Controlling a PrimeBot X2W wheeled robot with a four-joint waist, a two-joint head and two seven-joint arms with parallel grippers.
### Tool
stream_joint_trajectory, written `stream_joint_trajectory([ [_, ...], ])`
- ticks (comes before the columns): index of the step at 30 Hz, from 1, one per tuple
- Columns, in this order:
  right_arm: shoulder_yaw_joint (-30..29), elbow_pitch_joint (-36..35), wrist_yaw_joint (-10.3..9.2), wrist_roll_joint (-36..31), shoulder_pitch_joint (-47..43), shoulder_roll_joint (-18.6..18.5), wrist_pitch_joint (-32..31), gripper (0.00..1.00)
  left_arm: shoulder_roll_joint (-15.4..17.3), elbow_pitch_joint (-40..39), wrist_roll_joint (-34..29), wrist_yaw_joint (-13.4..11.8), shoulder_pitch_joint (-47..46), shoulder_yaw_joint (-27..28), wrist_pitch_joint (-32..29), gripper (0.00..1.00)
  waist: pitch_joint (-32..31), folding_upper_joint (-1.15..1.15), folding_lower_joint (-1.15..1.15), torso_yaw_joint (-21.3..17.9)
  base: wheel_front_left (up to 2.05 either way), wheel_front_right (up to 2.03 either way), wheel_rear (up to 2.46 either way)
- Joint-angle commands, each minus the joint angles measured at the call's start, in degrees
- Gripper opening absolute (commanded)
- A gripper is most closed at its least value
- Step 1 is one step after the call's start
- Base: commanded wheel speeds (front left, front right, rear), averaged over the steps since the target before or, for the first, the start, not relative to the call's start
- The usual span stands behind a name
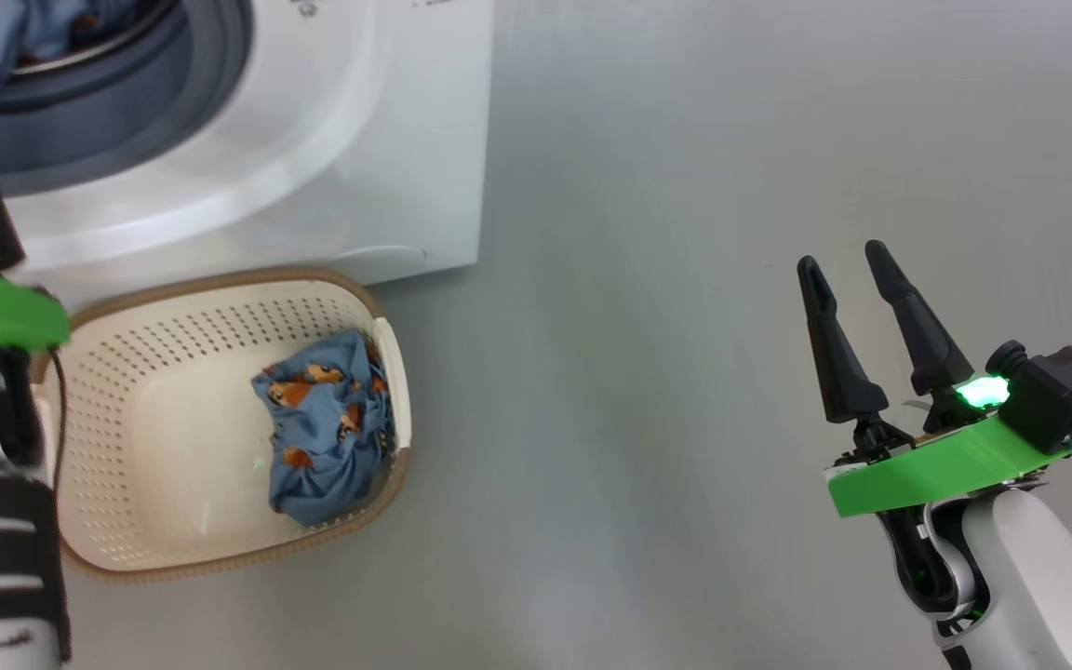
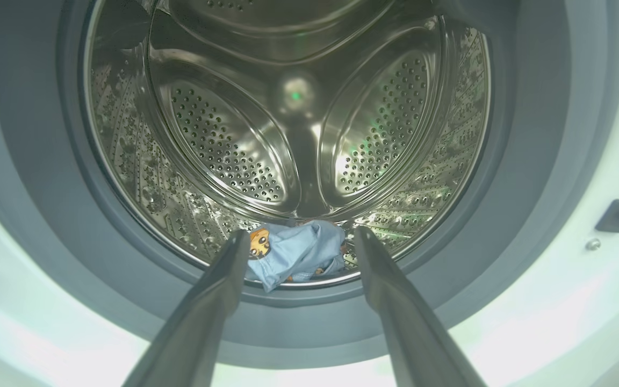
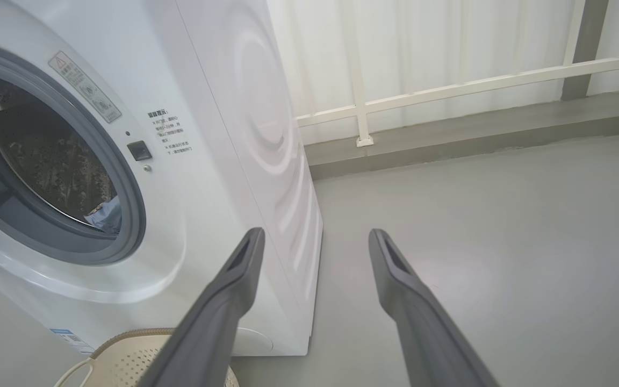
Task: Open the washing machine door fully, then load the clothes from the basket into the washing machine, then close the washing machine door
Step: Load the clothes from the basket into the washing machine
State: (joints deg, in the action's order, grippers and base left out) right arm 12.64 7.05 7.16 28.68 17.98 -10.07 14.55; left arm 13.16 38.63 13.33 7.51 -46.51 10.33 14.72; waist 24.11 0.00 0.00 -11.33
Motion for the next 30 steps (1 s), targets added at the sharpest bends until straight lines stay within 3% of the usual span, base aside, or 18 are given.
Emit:
stream_joint_trajectory([
  [1,0.7,-1.0,0.33,0.1,-1.5,-1.1,0.4,1.00,1.8,-2.1,-1.2,0.0,2.7,1.2,0.3,1.00,-3.0,0.00,0.00,1.7,0.00,0.00,0.00],
  [19,-0.1,0.5,0.33,0.6,-7.8,-4.7,0.4,1.00,-3.5,-8.9,-2.3,0.0,20.5,2.0,0.3,1.00,-13.6,0.00,0.00,5.8,0.00,0.00,0.00],
  [30,-0.7,0.9,0.33,0.9,-11.9,-5.5,0.4,1.00,-4.5,-12.7,-2.8,0.0,28.8,1.4,0.3,1.00,-18.5,0.00,0.00,7.3,0.00,0.00,0.00],
])
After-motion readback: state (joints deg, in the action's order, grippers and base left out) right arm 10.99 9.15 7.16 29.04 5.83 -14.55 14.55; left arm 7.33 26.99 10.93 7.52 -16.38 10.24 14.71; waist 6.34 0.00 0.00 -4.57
